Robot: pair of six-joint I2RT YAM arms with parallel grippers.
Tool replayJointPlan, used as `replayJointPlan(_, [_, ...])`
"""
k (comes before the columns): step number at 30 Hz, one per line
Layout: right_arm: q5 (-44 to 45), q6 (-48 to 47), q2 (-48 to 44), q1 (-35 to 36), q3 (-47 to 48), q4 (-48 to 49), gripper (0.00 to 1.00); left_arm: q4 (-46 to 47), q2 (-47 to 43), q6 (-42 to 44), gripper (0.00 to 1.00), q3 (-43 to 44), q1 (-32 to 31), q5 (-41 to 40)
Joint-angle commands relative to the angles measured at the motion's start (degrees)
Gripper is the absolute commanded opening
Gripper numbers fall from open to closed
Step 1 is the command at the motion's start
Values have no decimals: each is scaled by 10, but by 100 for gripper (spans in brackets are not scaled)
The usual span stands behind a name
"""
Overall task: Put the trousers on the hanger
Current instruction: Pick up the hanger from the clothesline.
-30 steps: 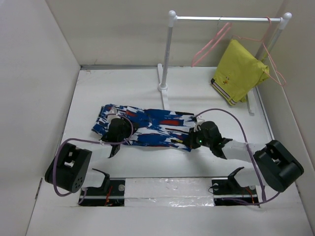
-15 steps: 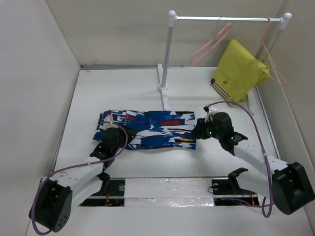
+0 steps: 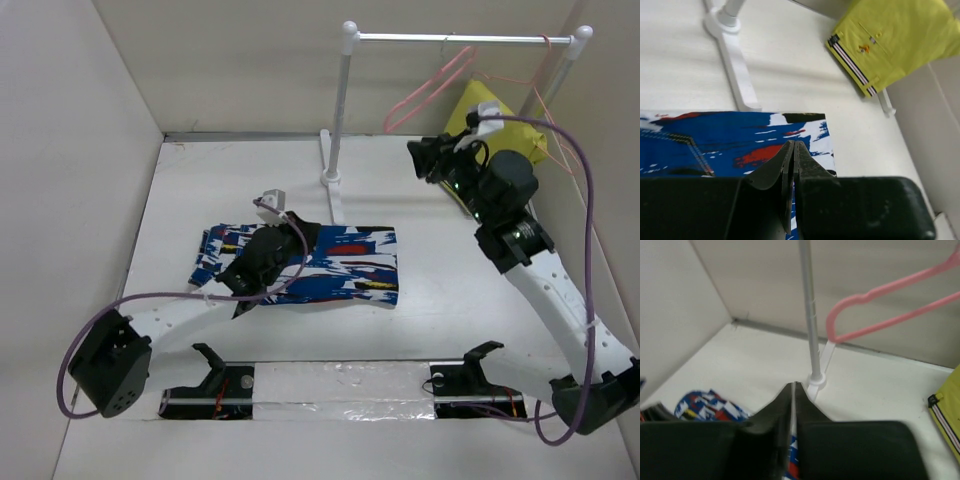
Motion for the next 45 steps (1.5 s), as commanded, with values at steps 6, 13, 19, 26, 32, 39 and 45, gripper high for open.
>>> replayJointPlan(6, [198, -45, 183, -13, 253, -64, 95, 55, 39, 124, 4, 35, -57, -59])
replayJointPlan(13, [252, -9, 287, -18, 357, -88, 100, 66, 36, 114, 10, 26, -63, -23])
replayJointPlan(19, [236, 23, 360, -30, 425, -119, 98, 73, 56, 104, 10, 31, -63, 5])
replayJointPlan(26, [181, 68, 364, -51, 383, -53, 88, 75, 54, 104, 11, 29, -63, 4])
replayJointPlan(32, [187, 71, 348, -63, 349, -46, 79, 78, 52, 101, 11, 26, -63, 0])
replayJointPlan(39, [137, 75, 337, -75, 342, -33, 79, 80, 55, 99, 11, 26, -63, 1])
replayJointPlan(45, [104, 78, 291, -75, 296, 26, 80, 81, 51, 97, 11, 24, -63, 1])
